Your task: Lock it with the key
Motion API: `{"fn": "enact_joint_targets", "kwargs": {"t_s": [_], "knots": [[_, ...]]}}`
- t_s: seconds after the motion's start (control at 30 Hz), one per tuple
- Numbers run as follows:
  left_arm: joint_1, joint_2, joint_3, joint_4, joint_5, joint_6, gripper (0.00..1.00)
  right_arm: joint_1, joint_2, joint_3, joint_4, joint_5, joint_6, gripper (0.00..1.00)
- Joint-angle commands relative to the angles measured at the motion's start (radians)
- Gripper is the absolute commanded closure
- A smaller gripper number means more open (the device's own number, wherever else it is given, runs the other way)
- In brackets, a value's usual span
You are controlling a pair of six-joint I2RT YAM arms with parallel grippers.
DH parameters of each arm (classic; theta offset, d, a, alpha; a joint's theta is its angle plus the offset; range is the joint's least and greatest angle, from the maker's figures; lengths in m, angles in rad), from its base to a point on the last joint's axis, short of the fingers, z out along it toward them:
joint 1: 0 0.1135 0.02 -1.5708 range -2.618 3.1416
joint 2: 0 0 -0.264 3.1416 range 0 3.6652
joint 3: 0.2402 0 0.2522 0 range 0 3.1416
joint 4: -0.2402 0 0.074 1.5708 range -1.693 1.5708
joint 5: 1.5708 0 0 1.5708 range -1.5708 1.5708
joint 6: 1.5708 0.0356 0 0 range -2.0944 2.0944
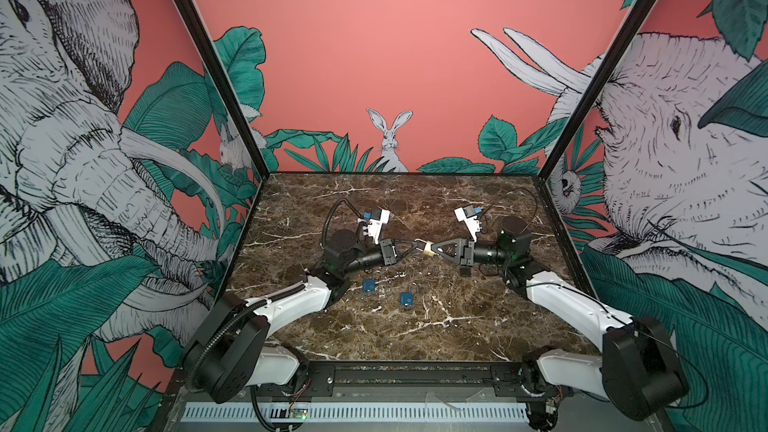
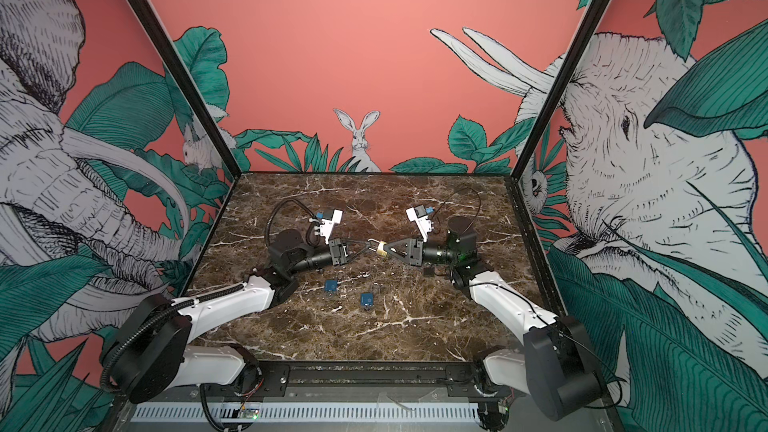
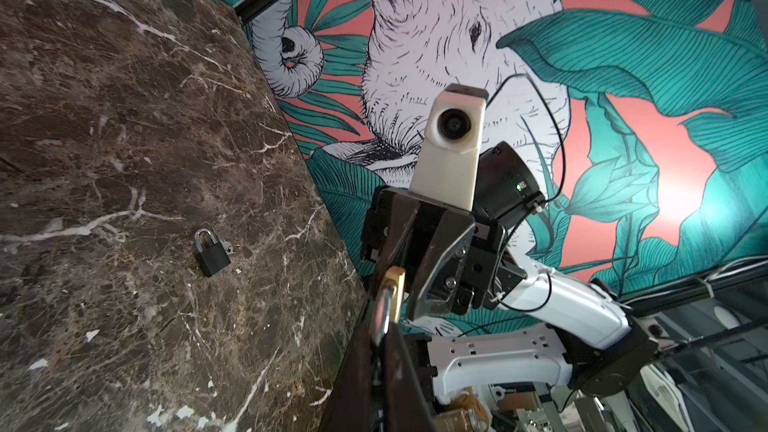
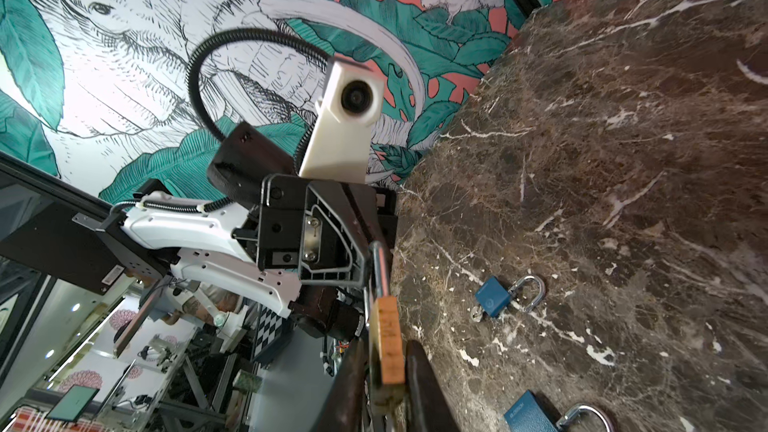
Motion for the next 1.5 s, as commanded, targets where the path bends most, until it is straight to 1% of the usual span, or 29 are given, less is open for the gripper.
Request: {"fn": "enact_joint_targets", "kwargs": {"t_s": [0.0, 0.03, 0.17, 0.3, 0.37, 0.5, 0.57, 0.67, 0.73, 0.8, 1.03, 1.23, 1.47], "knots": [[0.009, 0.009, -0.007, 0.161, -0.082, -0.093, 1.0, -0.001, -0.016, -0.011, 0.123, -0.002, 0.038, 0.81], [0.008, 0.008, -0.005, 0.159, -0.085, -0.098, 1.0, -0.002, -0.014, -0.011, 0.155, 0.001, 0.042, 0.81], [0.006, 0.01, 0.003, 0.157, -0.083, -0.099, 1.0, 0.0, -0.003, -0.01, 0.169, 0.004, 0.05, 0.8], [0.007, 0.013, 0.013, 0.157, -0.077, -0.099, 1.0, 0.006, 0.016, -0.017, 0.224, 0.018, 0.081, 0.77], [0.007, 0.021, 0.024, 0.163, -0.059, -0.101, 1.0, 0.012, 0.031, -0.016, 0.248, 0.022, 0.091, 0.76], [0.006, 0.041, 0.032, 0.191, -0.057, -0.122, 1.0, 0.027, 0.058, -0.001, 0.274, 0.029, 0.099, 0.76], [0.006, 0.048, 0.031, 0.205, -0.026, -0.129, 1.0, 0.029, 0.063, 0.006, 0.276, 0.035, 0.099, 0.76], [0.006, 0.049, 0.024, 0.21, -0.027, -0.13, 1.0, 0.029, 0.067, 0.01, 0.275, 0.039, 0.098, 0.8], [0.006, 0.048, 0.022, 0.208, -0.027, -0.129, 1.0, 0.029, 0.067, 0.011, 0.272, 0.041, 0.096, 0.88], [0.006, 0.046, 0.021, 0.201, -0.024, -0.118, 1.0, 0.029, 0.069, 0.01, 0.272, 0.041, 0.095, 1.0], [0.006, 0.054, 0.03, 0.166, 0.001, -0.077, 1.0, 0.029, 0.065, -0.004, 0.295, 0.04, 0.108, 1.0], [0.003, 0.057, 0.028, 0.139, 0.006, -0.04, 1.0, 0.029, 0.087, -0.007, 0.418, 0.015, 0.202, 1.0], [-0.01, 0.062, 0.037, 0.132, 0.013, -0.021, 1.0, 0.031, 0.104, 0.007, 0.448, 0.008, 0.231, 1.0]]}}
